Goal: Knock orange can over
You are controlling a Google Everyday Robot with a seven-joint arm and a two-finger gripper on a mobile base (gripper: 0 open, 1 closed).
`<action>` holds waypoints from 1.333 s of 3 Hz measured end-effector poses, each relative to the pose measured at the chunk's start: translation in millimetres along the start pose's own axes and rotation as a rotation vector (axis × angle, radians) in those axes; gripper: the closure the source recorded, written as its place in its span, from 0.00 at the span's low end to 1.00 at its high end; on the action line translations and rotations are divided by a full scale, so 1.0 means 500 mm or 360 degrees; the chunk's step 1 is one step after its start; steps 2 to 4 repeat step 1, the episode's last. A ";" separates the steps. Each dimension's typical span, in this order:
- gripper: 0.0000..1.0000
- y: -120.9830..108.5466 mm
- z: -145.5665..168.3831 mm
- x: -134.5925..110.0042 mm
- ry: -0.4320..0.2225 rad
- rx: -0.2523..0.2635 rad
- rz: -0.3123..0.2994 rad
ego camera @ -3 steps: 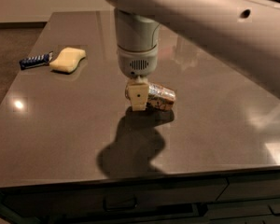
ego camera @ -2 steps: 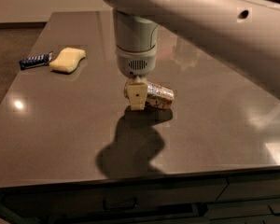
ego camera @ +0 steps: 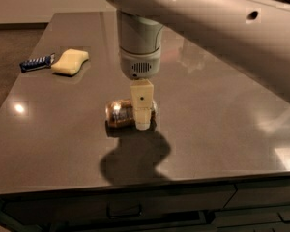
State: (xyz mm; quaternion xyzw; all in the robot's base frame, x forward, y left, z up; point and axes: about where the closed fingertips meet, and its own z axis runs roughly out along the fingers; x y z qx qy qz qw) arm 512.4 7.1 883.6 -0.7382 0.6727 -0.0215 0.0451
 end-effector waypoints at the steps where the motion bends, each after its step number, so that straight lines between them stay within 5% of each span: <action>1: 0.00 0.000 0.000 0.000 0.0000 0.0000 0.0000; 4: 0.00 0.000 0.000 0.000 0.0000 0.0000 0.0000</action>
Offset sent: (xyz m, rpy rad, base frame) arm 0.0000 0.0000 0.0000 0.0000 0.0000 0.0000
